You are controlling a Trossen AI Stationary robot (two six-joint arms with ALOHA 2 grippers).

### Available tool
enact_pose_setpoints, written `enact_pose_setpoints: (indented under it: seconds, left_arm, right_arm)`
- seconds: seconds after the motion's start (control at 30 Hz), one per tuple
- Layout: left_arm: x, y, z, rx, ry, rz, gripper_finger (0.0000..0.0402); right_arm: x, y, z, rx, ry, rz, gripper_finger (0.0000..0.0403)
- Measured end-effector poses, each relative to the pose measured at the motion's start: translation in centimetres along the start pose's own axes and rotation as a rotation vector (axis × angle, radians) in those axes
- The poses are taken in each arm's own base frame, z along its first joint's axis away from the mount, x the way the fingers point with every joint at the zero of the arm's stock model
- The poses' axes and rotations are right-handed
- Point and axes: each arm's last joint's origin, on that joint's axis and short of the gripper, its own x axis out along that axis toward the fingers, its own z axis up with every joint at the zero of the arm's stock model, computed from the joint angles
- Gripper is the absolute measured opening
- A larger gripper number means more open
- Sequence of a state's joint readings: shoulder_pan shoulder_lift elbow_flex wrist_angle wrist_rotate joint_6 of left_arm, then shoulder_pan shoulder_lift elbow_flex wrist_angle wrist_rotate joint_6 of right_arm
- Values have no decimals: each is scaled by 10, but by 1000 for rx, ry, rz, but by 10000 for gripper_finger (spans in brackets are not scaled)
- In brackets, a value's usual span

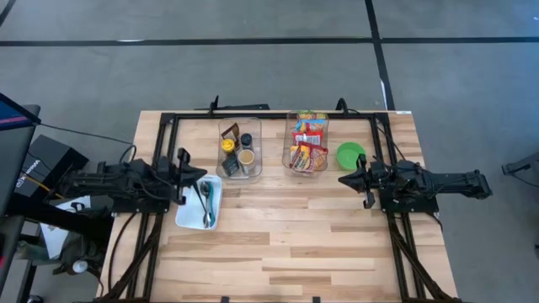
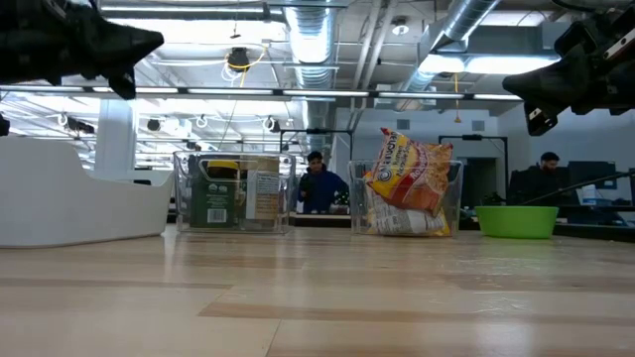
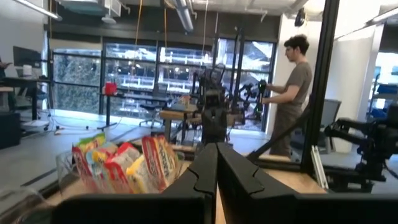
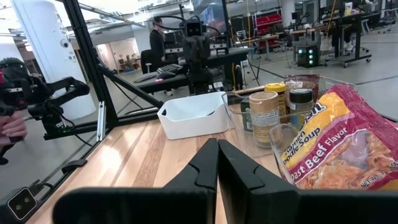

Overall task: Pick & Place Food Item
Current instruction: Return to Home Position

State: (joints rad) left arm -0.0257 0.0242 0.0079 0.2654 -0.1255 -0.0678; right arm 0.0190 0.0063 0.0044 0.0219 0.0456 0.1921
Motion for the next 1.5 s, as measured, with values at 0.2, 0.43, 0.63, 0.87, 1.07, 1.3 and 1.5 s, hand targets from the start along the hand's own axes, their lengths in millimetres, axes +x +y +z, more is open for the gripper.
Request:
enact_pose_setpoints:
  seconds: [0.2,0.43,0.63,0.87,1.07,1.3,1.5]
  left_arm:
    - [1,0,-5,9,44,3,3]
    - [4,0,-10,22,97,6,3]
    - [7,0,-15,30,146,9,3]
    - [8,0,-15,33,149,9,3]
    - [8,0,-15,37,148,9,3]
    - [8,0,-15,37,148,9,3]
    - [8,0,-15,37,148,9,3]
  right_arm:
    - [0,0,0,0,0,0,5]
    - [0,0,0,0,0,0,5]
    - [0,0,0,0,0,0,5]
    - [0,0,0,0,0,0,5]
    - [0,0,0,0,0,0,5]
    - [0,0,0,0,0,0,5]
    - [0,0,0,0,0,0,5]
